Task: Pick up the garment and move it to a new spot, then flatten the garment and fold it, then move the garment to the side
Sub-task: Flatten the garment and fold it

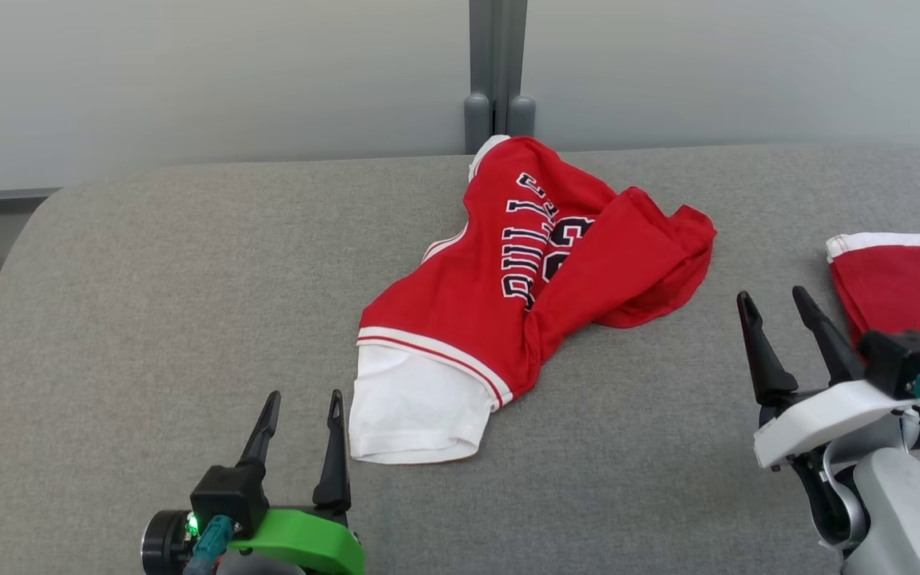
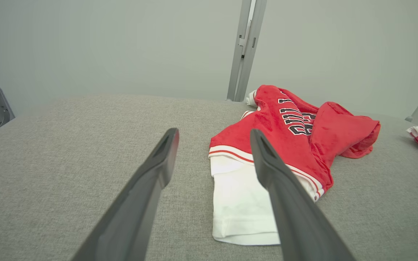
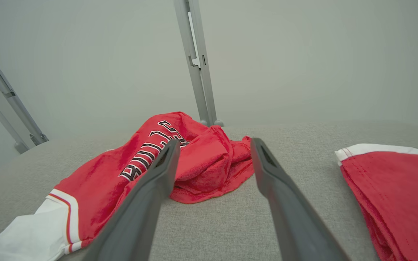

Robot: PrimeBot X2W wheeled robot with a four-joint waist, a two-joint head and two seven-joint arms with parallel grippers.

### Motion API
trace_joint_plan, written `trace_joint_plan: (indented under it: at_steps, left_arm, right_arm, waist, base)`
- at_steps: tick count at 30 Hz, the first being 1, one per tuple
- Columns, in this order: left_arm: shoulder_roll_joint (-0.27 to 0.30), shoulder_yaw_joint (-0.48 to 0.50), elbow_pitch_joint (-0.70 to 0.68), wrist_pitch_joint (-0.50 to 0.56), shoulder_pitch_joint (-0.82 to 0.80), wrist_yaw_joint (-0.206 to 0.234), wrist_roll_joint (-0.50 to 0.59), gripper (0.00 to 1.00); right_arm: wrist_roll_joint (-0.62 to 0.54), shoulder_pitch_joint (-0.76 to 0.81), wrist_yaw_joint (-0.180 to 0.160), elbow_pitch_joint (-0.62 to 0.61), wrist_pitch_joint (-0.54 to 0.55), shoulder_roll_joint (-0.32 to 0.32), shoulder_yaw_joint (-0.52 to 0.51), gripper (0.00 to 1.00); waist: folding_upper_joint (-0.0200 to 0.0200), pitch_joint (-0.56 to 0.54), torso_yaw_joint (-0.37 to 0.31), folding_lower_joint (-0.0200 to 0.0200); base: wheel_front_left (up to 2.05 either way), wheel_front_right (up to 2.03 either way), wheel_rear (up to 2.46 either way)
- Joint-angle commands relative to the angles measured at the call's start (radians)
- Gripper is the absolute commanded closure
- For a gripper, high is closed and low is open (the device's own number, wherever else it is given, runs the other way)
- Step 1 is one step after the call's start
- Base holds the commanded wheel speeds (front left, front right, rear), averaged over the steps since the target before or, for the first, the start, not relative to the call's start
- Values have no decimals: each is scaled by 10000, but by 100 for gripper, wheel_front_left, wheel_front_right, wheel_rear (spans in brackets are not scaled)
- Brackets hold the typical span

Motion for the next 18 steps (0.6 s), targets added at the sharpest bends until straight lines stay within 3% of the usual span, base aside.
trace_joint_plan:
  at_steps: [1,9,18]
  left_arm:
    - [32,30,64,-1,116,-57,13,0]
    - [30,-46,887,1,-165,-158,87,0]
    - [43,-435,4085,32,-1529,38,43,0]
  right_arm:
    - [-235,303,-8,-255,-22,114,-166,0]
    - [-813,781,-6,-1290,271,658,-482,0]
    - [-937,779,-6,-1920,592,670,-381,0]
  waist:
    - [0,-202,-241,0]
    - [0,-150,-614,0]
    - [0,268,-1238,0]
  base:
    - [0,0,0]
    - [0,0,0]
    - [0,0,0]
